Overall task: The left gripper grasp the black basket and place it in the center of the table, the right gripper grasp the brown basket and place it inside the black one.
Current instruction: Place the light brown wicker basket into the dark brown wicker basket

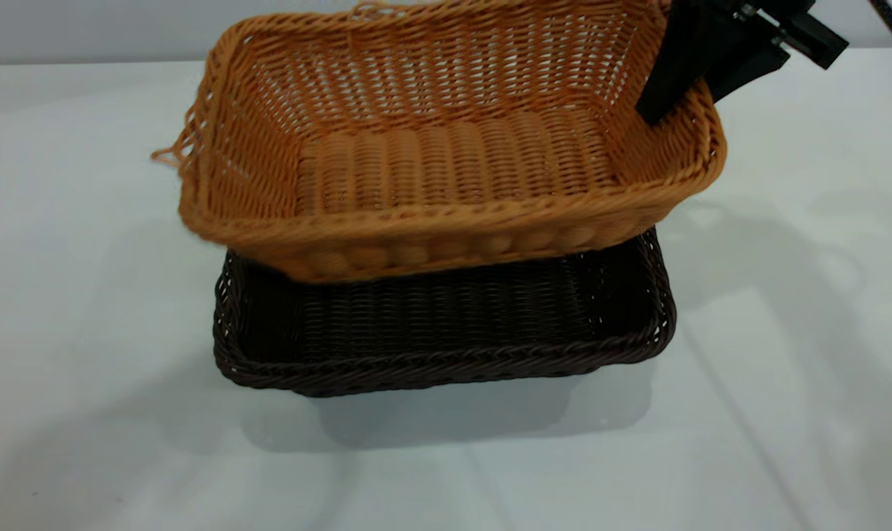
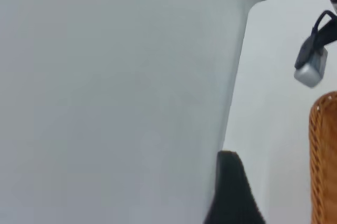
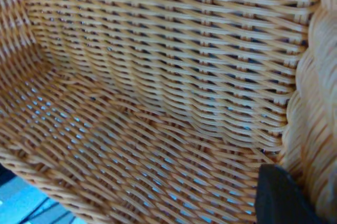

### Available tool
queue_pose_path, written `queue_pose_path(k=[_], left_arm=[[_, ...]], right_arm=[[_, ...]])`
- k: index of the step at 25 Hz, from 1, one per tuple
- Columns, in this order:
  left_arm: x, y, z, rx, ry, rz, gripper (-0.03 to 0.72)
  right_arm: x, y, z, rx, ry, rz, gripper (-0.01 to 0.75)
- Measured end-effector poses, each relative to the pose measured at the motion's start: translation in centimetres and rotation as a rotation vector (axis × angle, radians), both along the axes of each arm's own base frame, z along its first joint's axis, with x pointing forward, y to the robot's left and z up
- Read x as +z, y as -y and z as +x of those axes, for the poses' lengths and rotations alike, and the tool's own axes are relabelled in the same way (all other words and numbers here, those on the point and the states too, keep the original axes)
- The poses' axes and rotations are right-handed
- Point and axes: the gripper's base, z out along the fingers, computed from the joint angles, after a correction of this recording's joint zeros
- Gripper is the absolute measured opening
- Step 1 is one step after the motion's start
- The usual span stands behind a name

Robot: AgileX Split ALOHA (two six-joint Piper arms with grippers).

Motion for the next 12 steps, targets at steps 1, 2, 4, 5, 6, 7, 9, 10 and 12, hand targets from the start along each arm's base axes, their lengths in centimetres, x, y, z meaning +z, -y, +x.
queue_pose_path(k=[1,2,4,5,6,7,9,10,12], left_arm=[[0.0,0.0,0.0,0.002,-0.009,-0.004,0.437],[-0.1,0.0,0.0,0.004,-0.016,-0.007,0.437],[-0.1,0.0,-0.1,0.005,-0.03,-0.013,0.437],[-0.1,0.0,-0.1,0.005,-0.036,-0.014,0.437],[-0.1,0.0,-0.1,0.004,-0.037,-0.013,0.437],[-0.1,0.0,-0.1,0.003,-0.038,-0.012,0.437],[-0.2,0.0,-0.1,0.003,-0.041,-0.013,0.437],[-0.2,0.0,-0.1,0.003,-0.041,-0.013,0.435],[-0.2,0.0,-0.1,0.003,-0.041,-0.012,0.428]], right_arm=[[-0.2,-0.2,-0.3,0.01,-0.008,-0.005,0.083],[-0.5,-0.4,-0.5,0.016,-0.015,-0.011,0.083],[-1.2,-0.6,-1.1,0.008,-0.038,-0.03,0.085],[-1.6,-0.5,-1.4,-0.004,-0.043,-0.039,0.085],[-2.1,-0.4,-1.6,-0.02,-0.046,-0.05,0.086],[-2.6,-0.3,-1.9,-0.034,-0.049,-0.061,0.087],[-3.2,-0.1,-1.9,-0.074,-0.033,-0.075,0.088],[-3.4,-0.1,-2.0,-0.092,-0.028,-0.074,0.089],[-3.6,-0.1,-1.8,-0.123,-0.013,-0.069,0.091]])
